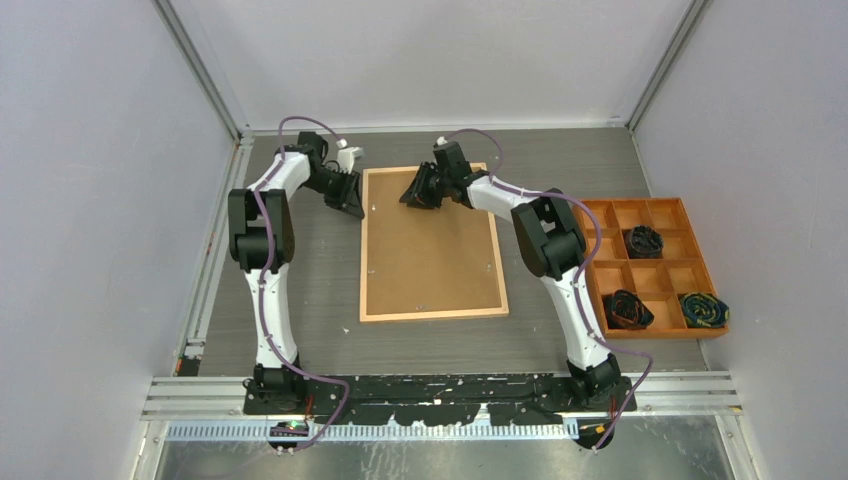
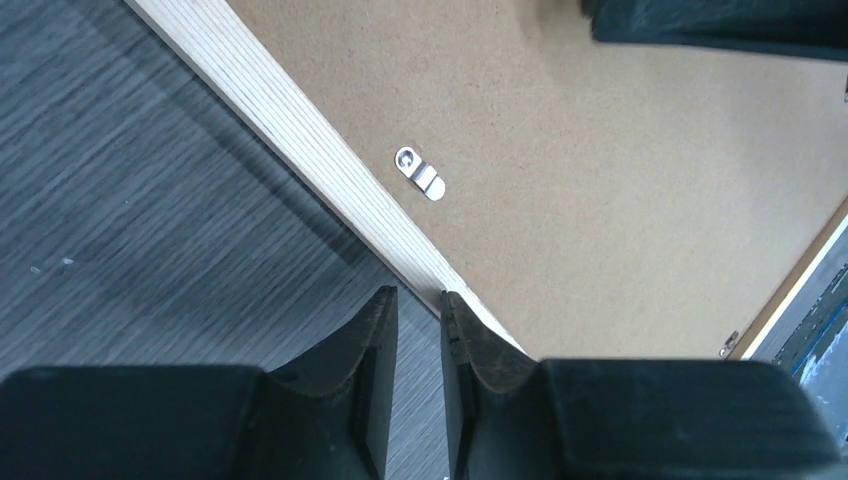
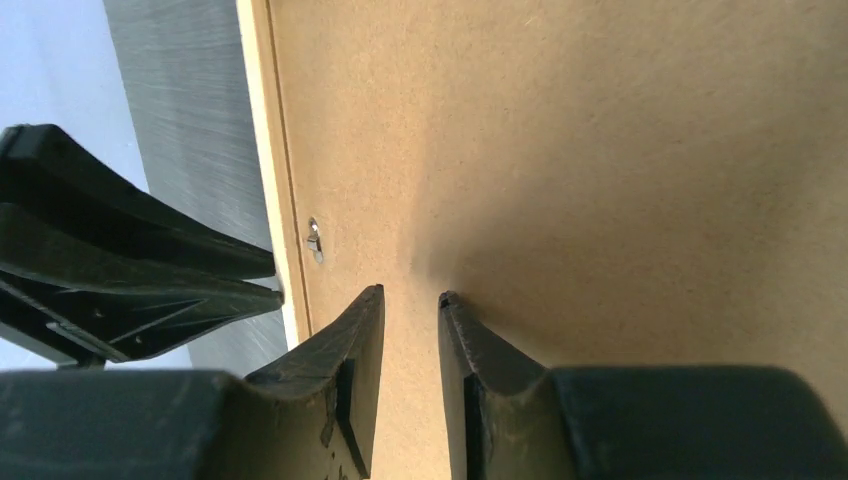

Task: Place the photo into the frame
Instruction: Install the photo frame at the center of the board.

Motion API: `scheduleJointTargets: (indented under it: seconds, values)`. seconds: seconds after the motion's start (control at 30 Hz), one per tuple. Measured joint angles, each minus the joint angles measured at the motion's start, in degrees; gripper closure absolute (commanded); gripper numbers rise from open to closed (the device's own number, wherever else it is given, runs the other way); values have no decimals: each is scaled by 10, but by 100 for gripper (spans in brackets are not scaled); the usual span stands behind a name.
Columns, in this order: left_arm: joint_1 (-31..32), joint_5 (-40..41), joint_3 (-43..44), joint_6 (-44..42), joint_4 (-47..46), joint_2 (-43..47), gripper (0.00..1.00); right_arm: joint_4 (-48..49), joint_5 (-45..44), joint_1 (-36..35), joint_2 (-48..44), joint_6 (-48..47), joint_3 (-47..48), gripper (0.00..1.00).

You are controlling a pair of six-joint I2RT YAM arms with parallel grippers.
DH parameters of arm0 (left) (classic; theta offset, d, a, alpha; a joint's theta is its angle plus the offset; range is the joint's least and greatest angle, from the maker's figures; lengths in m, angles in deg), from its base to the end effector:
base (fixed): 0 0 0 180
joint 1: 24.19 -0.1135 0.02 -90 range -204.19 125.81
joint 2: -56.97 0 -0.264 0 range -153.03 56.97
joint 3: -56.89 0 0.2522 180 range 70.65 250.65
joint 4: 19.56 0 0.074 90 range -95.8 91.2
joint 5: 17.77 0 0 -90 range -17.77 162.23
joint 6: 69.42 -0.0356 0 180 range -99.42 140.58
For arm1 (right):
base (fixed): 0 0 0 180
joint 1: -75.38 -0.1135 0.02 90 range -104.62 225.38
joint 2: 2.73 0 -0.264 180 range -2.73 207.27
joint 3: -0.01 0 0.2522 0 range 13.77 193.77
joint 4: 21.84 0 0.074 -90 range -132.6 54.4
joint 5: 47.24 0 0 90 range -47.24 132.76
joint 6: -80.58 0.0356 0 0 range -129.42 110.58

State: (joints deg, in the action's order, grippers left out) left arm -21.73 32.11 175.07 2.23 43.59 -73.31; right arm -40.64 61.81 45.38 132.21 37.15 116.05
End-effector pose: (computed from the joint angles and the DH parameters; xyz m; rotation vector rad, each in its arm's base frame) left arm 0.4616 -0.0428 0.1642 0.6023 2.5858 -0.9117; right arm 0.4534 0.2752 0.1528 0.1509 2.4148 1.0511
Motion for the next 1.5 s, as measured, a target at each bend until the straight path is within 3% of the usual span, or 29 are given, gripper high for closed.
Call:
scheduleJointTargets:
  seconds: [0.13, 0.7, 1.5]
  values:
    - [0, -7, 11, 1, 7, -8, 82, -9, 17, -3, 24, 3, 25, 68]
    - [28, -15, 64, -12, 38, -39, 84, -10, 50, -10, 42, 9, 55, 71]
    - [38, -16, 64, -18, 40, -41, 86, -8, 99, -25, 95, 32, 109, 75]
